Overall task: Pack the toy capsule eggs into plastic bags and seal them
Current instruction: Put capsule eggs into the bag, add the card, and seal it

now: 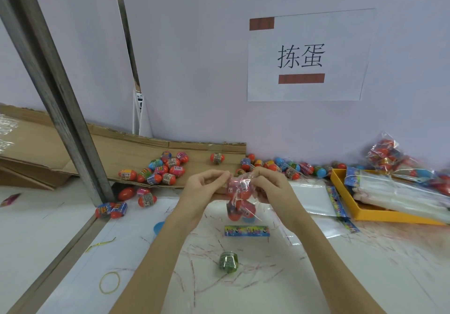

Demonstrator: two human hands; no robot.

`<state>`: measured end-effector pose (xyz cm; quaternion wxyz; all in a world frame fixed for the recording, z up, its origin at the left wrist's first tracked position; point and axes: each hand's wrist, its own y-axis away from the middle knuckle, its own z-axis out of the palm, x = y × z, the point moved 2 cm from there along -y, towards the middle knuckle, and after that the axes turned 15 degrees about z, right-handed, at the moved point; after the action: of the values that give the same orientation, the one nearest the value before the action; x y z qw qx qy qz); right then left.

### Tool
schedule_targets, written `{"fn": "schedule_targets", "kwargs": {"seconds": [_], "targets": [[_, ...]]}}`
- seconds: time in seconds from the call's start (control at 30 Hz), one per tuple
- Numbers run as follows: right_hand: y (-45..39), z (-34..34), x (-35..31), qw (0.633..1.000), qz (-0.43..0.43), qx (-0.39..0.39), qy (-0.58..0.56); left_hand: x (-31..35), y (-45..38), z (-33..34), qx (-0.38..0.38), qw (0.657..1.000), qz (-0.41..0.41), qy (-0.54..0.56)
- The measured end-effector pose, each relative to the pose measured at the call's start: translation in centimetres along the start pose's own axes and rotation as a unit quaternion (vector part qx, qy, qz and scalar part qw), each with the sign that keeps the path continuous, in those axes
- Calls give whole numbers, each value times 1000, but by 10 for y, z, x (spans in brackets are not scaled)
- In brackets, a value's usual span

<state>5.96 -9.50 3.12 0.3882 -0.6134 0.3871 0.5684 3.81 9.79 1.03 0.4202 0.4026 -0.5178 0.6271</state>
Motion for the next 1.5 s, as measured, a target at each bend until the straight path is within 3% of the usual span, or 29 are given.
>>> {"fn": "schedule_targets", "kwargs": {"seconds": [0.13,0.23,0.37,0.43,0.6,0.77,0.93,1.1,1.17,1.33,1.5], "targets": [[-3,-3,4,991,-49,97,77,4,0,-5,54,998,28,24],[-5,-3,5,972,-83,163,146,9,0,-5,49,996,62,-43],[-5,-13,4,965,-79,232,96,16,0,-11,101,988,111,-42],[-4,-18,4,973,-59,214,62,20,0,-16,122,983,132,-32],[-5,1,9,995,4,73,63,16,1,-14,151,976,149,-55],[-7,8,13,986,-51,135,83,15,0,-12,144,975,156,-59],[-7,7,9,987,-33,155,36,12,-1,-5,147,977,145,-50],[-9,8,12,972,-47,196,121,9,-1,-3,149,972,160,-91],[-10,7,13,967,-56,201,147,8,-2,-4,121,979,141,-84],[-8,10,17,974,-64,119,180,4,0,0,-30,988,77,-131],[-9,10,15,989,4,85,122,1,-1,-4,81,983,102,-129]]}}
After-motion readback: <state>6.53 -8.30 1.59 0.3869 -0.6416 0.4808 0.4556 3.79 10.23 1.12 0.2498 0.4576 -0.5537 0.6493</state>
